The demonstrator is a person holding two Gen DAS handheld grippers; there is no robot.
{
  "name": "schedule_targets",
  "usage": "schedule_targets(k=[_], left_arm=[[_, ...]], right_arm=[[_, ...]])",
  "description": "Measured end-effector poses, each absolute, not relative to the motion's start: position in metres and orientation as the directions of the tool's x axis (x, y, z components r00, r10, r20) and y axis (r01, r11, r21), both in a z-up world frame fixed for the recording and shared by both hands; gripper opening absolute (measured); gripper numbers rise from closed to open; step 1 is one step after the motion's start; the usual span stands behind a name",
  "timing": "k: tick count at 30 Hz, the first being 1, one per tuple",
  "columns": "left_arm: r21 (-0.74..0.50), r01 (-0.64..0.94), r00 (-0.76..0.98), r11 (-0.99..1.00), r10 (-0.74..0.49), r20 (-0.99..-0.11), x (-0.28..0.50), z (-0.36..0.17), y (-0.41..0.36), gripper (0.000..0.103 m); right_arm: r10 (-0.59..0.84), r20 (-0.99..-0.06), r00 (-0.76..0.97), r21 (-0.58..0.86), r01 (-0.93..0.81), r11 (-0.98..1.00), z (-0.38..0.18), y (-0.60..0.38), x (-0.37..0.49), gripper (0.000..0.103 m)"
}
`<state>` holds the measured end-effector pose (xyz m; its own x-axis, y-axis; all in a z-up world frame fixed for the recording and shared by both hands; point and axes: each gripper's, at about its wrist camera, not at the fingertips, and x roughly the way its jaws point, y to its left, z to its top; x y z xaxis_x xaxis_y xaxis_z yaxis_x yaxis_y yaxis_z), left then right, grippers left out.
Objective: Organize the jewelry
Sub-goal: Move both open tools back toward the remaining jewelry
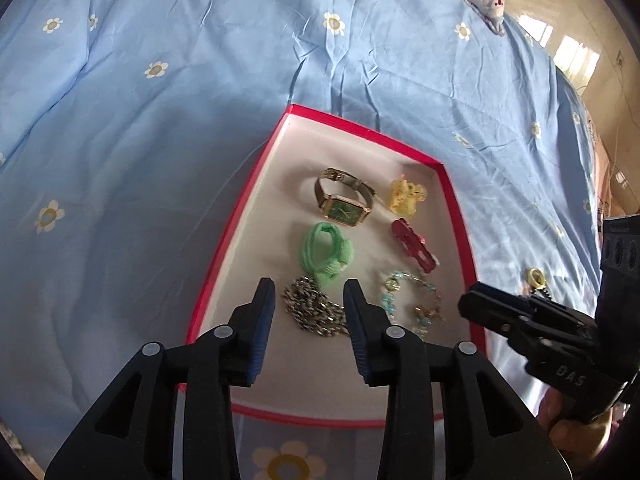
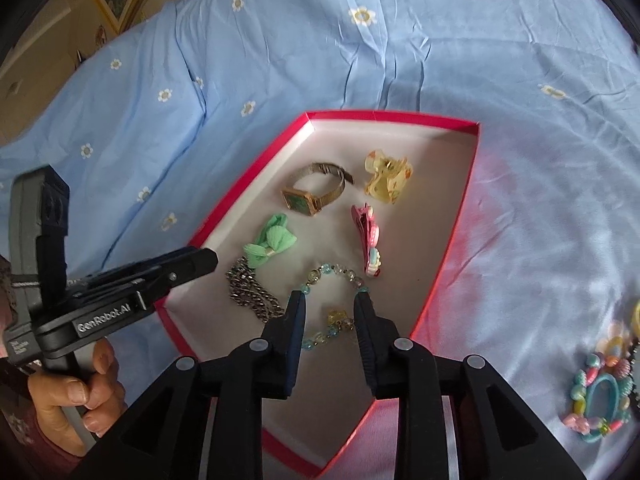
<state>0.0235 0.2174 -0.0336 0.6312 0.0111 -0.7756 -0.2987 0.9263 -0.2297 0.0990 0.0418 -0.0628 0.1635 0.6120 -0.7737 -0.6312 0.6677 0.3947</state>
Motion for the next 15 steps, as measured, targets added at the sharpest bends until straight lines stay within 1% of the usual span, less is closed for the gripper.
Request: schedule_targets(k=[1, 4, 6, 15], left_arm=[[-0.232, -0.295, 0.633, 0.927, 0.008, -0.774, 0.022, -0.033, 0.215, 0.036], [-0.241, -0.28, 0.637, 0.929, -0.008, -0.771, 0.018, -0.03, 0.205, 0.036], [-0.248, -0.265, 0.637, 0.932, -0.024, -0.77, 0.017, -0.029, 0.196, 0.038], [-0.266, -0.158, 0.63, 0.951, -0.11, -0.769, 0.022, -0.025, 0.147, 0.039]], right_arm=[[0.618, -0.768, 0.172, 0.397, -0.629, 0.668, -0.059, 0.038, 0.098, 0.035], [0.626, -0.755, 0.199, 0.401, -0.616, 0.679, -0.05, 0.019, 0.094, 0.042], [0.626, -0.749, 0.216, 0.403, -0.6, 0.691, -0.045, 0.003, 0.093, 0.043], [0.573, -0.756, 0.316, 0.382, -0.498, 0.778, -0.035, -0.08, 0.092, 0.045]])
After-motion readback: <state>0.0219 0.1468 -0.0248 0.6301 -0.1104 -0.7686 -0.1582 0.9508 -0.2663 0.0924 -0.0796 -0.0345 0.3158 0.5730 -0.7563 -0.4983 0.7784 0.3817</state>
